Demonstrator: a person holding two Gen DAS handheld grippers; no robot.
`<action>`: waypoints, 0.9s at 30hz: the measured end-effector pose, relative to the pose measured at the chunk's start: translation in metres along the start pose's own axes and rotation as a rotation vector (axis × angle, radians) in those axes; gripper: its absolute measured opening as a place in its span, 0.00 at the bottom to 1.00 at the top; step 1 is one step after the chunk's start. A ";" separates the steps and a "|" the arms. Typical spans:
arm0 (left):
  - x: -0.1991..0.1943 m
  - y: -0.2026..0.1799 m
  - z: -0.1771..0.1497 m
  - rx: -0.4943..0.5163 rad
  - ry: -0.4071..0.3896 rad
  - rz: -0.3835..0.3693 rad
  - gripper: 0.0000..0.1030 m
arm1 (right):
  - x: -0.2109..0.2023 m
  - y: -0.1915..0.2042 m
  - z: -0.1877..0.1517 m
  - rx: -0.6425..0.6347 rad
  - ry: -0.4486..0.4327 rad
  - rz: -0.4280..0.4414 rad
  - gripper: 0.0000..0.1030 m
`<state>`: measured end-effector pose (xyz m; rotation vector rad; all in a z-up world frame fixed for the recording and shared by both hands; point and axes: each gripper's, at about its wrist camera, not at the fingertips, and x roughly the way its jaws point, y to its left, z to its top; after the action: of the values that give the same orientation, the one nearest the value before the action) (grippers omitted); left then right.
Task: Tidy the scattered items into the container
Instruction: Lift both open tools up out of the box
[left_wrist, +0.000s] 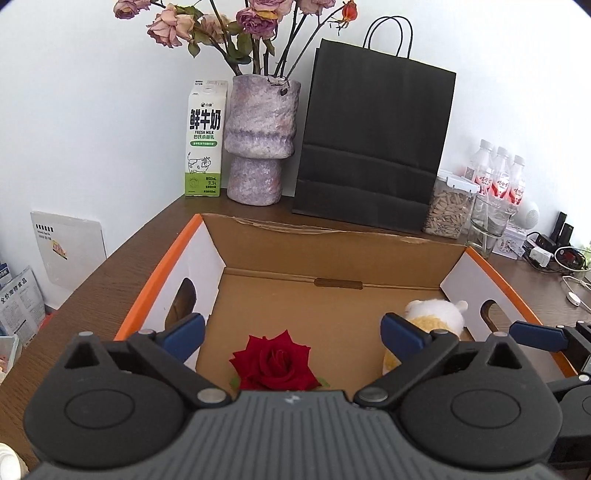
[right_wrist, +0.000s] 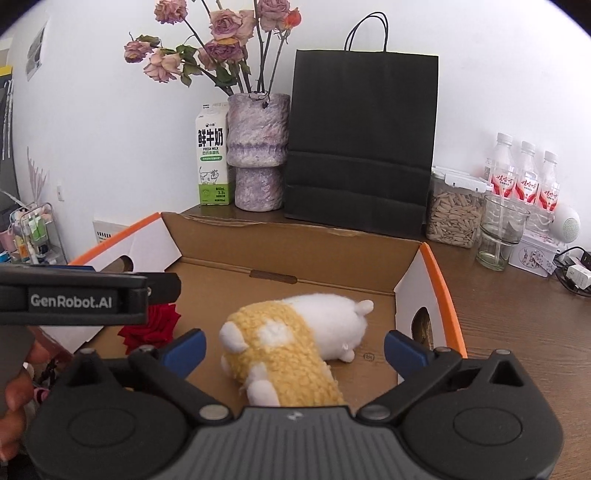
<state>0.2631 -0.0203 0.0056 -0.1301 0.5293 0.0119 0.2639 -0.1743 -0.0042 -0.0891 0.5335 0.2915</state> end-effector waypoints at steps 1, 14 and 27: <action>0.000 0.001 0.000 -0.006 0.000 -0.004 1.00 | -0.001 -0.002 0.001 0.008 -0.003 0.001 1.00; -0.005 0.000 -0.001 -0.013 -0.018 -0.009 1.00 | -0.013 -0.002 0.003 0.014 -0.034 -0.011 1.00; -0.039 -0.009 0.015 -0.009 -0.097 -0.044 1.00 | -0.044 0.010 0.019 -0.020 -0.107 -0.028 1.00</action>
<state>0.2376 -0.0261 0.0390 -0.1488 0.4299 -0.0223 0.2348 -0.1729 0.0348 -0.1001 0.4230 0.2726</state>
